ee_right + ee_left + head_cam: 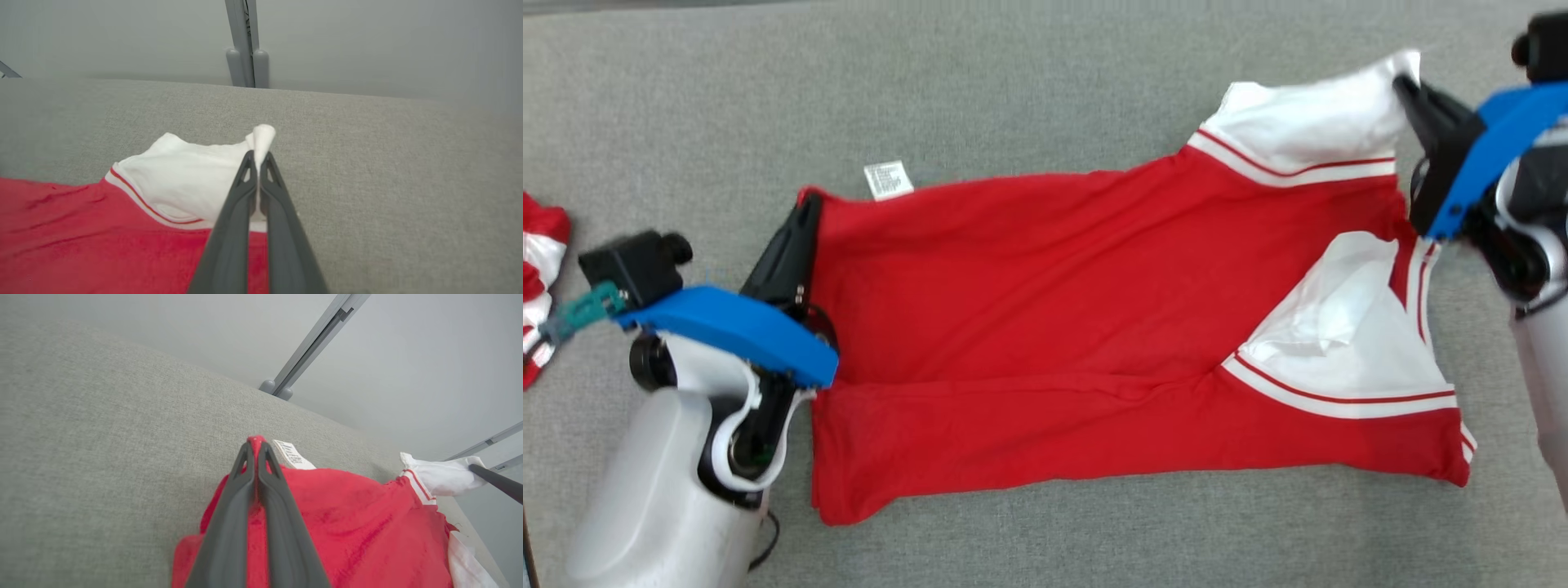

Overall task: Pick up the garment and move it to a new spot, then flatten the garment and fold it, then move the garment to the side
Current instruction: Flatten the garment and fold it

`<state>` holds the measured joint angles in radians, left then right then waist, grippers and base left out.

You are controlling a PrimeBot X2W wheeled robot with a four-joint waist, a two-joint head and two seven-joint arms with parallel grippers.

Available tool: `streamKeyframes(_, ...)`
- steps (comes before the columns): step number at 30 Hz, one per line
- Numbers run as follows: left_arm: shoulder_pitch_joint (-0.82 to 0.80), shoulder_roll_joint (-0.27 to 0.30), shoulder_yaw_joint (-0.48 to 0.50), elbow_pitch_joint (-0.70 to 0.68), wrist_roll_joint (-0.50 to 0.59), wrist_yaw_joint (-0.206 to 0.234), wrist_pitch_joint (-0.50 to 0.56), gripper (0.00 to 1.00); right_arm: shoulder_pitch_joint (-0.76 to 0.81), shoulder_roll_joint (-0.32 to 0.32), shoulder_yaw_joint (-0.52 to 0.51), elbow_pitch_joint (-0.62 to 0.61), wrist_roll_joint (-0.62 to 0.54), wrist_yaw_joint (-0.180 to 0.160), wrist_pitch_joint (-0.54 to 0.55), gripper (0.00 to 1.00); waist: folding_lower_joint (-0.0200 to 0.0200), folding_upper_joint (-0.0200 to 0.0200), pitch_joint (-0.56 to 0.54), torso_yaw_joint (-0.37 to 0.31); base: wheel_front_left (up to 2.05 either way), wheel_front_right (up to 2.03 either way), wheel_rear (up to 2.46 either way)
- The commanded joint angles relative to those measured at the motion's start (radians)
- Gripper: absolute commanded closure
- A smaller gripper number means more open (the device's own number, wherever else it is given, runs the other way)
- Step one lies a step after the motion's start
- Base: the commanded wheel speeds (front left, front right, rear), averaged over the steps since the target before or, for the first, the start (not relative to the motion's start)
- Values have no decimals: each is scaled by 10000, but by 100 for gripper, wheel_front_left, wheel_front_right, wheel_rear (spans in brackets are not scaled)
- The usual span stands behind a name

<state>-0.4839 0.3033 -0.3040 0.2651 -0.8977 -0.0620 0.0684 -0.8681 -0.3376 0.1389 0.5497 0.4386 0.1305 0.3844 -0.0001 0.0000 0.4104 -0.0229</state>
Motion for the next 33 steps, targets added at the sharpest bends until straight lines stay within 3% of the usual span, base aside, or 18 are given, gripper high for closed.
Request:
streamKeyframes(1, 312, 67, 10, -34, 29, -78, -182, 100, 576, -183, -21, -361, 214, 5, 151, 100, 1, 0, -340, -217, 0, 0, 0)
streamKeyframes(8, 1694, 278, -82, -52, 240, -153, -859, 100, 2958, -415, -449, -2215, 782, 5, 764, 100, 1, 0, -993, -380, 0, 0, 0)
streamKeyframes(24, 2714, -61, -126, 362, 136, 28, -1490, 100, 6717, 1000, -2038, -4920, 501, 5, 1966, 100, 1, 0, -1404, -374, 0, 0, 0)
streamKeyframes(25, 2729, -64, -122, 400, 149, 22, -1540, 70, 6910, 1082, -2040, -5032, 455, 5, 2129, 75, 1, 0, -1425, -384, 0, 0, 0)
streamKeyframes(26, 2741, -66, -115, 436, 170, 5, -1600, 56, 7062, 1196, -2129, -5115, 435, 5, 2258, 4, 1, 0, -1449, -399, 0, 0, 0)
streamKeyframes(27, 2741, -66, -115, 436, 170, 5, -1600, 56, 7062, 1196, -2129, -5115, 435, 5, 2258, 4, 1, 0, -1449, -399, 0, 0, 0)
streamKeyframes(28, 2771, -84, -106, 475, 163, -10, -1669, 1, 7186, 1262, -2195, -5218, 370, 5, 2385, 0, 1, 0, -1475, -415, 0, 0, 0)
streamKeyframes(33, 2986, -146, 21, 534, 246, -51, -2288, 0, 7499, 1378, -2441, -5612, -112, 7, 2485, 0, 1, 0, -1694, -477, 0, 0, 0)
